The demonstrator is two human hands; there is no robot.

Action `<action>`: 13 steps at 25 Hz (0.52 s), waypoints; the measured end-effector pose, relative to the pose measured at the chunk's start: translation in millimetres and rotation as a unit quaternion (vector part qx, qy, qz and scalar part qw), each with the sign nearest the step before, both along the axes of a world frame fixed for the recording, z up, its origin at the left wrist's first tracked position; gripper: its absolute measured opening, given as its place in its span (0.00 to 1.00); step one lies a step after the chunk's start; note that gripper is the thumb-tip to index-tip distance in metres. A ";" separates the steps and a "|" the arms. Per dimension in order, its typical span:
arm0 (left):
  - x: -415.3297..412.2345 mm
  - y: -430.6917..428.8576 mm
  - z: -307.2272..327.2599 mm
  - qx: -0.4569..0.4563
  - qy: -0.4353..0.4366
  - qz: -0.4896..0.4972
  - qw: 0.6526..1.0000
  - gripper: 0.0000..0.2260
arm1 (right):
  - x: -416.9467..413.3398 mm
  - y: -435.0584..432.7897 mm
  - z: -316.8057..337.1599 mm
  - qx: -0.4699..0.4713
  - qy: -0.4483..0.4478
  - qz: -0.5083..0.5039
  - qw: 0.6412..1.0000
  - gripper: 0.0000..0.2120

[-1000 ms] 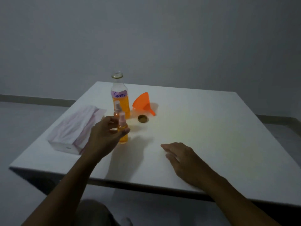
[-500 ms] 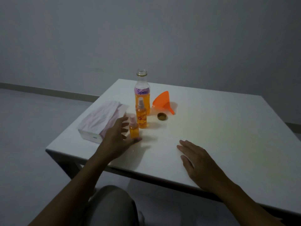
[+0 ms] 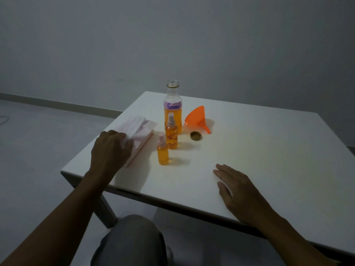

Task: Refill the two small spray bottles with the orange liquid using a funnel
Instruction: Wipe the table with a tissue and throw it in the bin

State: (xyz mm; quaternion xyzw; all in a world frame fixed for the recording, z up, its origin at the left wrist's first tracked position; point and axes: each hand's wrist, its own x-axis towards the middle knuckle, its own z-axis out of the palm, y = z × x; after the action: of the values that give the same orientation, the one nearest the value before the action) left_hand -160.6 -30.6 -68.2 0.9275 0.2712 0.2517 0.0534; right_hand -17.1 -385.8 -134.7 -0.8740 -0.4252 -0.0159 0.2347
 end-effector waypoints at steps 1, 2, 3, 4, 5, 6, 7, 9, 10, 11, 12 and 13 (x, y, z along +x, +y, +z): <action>0.0 1.6 2.1 -0.004 -0.009 -0.007 1.000 0.19 | 0.4 -0.2 -0.5 0.002 0.001 0.000 1.000 0.24; 0.4 2.8 3.6 -0.009 -0.020 -0.015 1.000 0.20 | 0.8 -0.4 -0.7 0.005 -0.001 0.000 1.000 0.24; 0.6 2.0 5.2 -0.017 -0.032 -0.020 0.999 0.20 | 1.1 -0.9 -0.8 0.006 -0.003 0.000 1.000 0.24; 1.5 2.4 5.0 -0.021 -0.048 -0.023 0.998 0.21 | 1.2 -0.9 -0.7 0.008 -0.005 0.001 1.000 0.24; 2.0 1.1 5.6 -0.022 -0.060 -0.019 0.998 0.21 | 1.2 -0.7 -0.9 0.009 -0.007 0.002 1.000 0.24; 2.3 2.3 4.0 -0.020 -0.064 -0.016 0.998 0.20 | 1.1 -0.5 -1.0 0.010 -0.008 0.002 1.000 0.24; 2.2 3.0 2.2 -0.015 -0.059 -0.016 0.998 0.18 | 0.9 -0.4 -0.9 0.011 -0.009 0.001 1.000 0.24; 2.7 5.9 -2.5 -0.010 -0.050 -0.024 0.998 0.14 | 0.6 0.0 -0.2 0.011 -0.010 -0.001 1.000 0.23; 3.3 7.1 -4.0 -0.011 -0.046 -0.026 0.999 0.13 | 0.3 0.1 0.2 0.012 -0.009 0.000 1.000 0.23; 3.9 8.2 -4.9 -0.011 -0.041 -0.025 0.999 0.12 | 0.0 0.1 0.7 0.013 -0.008 0.000 1.000 0.23; 5.0 9.3 -4.9 -0.008 -0.041 -0.024 0.999 0.12 | -0.2 0.2 1.0 0.013 -0.007 0.000 1.000 0.23; 5.6 9.7 -3.9 -0.008 -0.044 -0.021 0.999 0.12 | -0.1 -0.1 1.0 0.012 -0.005 -0.001 1.000 0.23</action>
State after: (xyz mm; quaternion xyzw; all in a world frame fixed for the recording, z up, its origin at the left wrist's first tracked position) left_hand -155.0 -20.9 -72.0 0.9204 0.2511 0.2894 0.0779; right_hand -17.2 -385.9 -133.7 -0.8714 -0.4255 -0.0260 0.2427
